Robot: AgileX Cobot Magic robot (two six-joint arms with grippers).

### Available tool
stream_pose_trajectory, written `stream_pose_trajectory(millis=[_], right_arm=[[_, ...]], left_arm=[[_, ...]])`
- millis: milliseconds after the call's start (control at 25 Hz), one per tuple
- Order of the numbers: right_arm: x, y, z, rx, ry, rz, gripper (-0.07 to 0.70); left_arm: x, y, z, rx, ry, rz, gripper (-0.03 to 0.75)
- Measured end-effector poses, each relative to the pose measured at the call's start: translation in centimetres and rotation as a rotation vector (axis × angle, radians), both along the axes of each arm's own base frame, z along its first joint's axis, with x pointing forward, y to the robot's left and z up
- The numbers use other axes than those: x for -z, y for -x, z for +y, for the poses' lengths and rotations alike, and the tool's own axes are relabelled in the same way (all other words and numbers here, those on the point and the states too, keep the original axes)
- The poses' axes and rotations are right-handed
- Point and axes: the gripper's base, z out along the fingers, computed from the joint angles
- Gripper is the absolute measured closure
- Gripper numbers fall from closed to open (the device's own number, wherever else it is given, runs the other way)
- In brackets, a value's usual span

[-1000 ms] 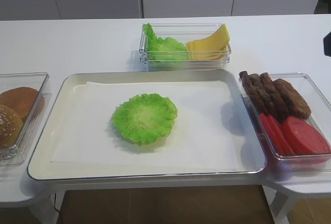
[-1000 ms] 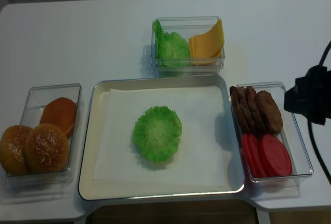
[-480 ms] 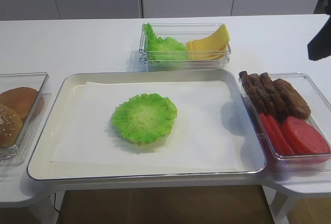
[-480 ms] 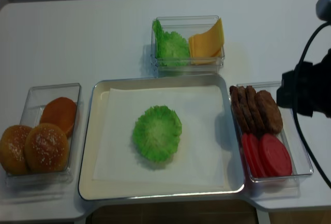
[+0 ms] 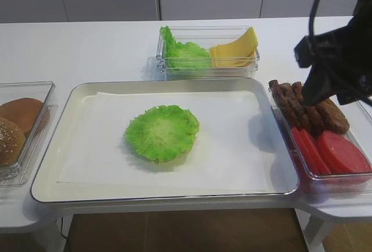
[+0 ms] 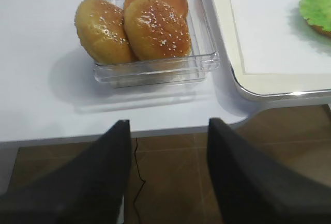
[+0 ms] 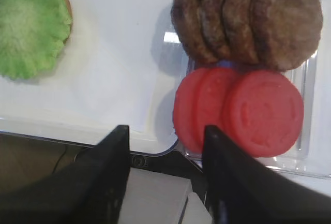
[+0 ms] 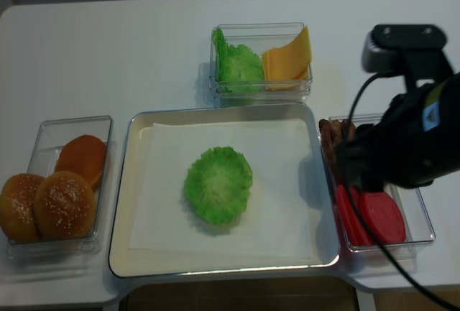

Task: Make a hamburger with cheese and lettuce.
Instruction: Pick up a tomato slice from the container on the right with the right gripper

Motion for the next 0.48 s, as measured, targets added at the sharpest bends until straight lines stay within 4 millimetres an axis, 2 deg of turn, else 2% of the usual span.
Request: stream_pose_trajectory(millis=[240, 480], right_arm=[[2.4, -0.7, 2.4, -0.035, 0.114, 0.077, 0.333], [4.7, -1.5, 3.9, -0.064, 0.241, 0.113, 0.341]], left_arm=[[0.0, 0.0, 0.0, 0.0, 0.0, 0.0, 0.358], [0.0, 0.0, 0.0, 0.0, 0.0, 0.0, 0.358]])
